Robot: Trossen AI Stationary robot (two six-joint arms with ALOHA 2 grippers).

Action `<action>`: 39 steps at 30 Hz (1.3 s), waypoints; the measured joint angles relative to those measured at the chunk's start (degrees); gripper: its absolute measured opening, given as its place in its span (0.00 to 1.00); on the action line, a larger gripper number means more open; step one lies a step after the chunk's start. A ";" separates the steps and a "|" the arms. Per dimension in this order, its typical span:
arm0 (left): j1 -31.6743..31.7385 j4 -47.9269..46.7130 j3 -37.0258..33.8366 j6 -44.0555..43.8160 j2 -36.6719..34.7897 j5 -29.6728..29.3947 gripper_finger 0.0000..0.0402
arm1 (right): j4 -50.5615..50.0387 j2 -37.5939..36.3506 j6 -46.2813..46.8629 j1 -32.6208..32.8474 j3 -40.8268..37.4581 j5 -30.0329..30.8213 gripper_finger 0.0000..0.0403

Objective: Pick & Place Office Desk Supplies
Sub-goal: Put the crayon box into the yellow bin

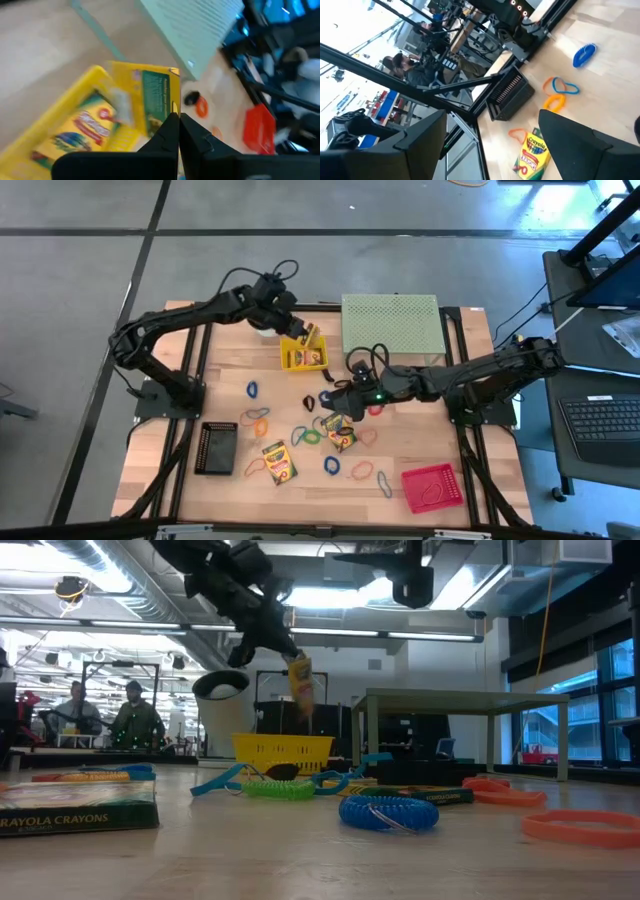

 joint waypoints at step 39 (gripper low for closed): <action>-4.96 17.12 -11.90 -14.31 0.44 -10.02 0.00 | 1.46 0.01 0.09 -2.15 0.01 -2.01 0.79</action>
